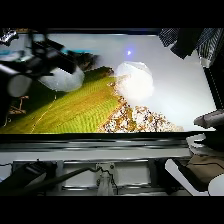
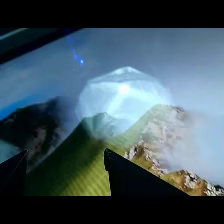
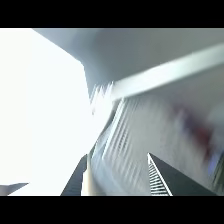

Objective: Fold the clothes and pants, and hang the long-sleeved shirts on hangers.

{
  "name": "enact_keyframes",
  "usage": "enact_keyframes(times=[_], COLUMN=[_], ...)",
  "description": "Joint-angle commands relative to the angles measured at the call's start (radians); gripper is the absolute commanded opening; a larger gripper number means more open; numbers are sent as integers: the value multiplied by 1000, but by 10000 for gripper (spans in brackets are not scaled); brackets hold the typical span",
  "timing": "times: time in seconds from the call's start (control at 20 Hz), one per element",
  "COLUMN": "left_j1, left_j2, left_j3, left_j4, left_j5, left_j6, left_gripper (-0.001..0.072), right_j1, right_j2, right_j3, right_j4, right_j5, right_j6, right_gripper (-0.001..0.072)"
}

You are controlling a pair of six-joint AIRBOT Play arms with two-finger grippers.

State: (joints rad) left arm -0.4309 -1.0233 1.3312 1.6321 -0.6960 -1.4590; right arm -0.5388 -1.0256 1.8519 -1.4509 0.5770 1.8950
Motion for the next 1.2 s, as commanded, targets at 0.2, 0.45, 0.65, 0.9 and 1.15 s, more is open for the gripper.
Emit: enact_keyframes(times=[0.2,0.45,0.65,0.9,1.15], left_j1=[206,323,325,325,325], left_j2=[158,176,166,164,164], left_j3=[18,-61,-109,-109,-109], left_j4=[16,-101,-145,-145,-145], left_j5=[-109,-153,-137,-138,-138], left_j6=[0,-60,-60,-60,-60], left_gripper=[485,470,471,472,472], right_j1=[512,722,732,733,733], right_j2=[-16,74,87,87,87], right_j3=[-368,-623,-645,-645,-645], right_j4=[146,128,84,85,85], right_j5=[169,24,181,294,294], right_j6=[-378,-426,-430,-431,-431], right_gripper=[455,455,454,455,455])
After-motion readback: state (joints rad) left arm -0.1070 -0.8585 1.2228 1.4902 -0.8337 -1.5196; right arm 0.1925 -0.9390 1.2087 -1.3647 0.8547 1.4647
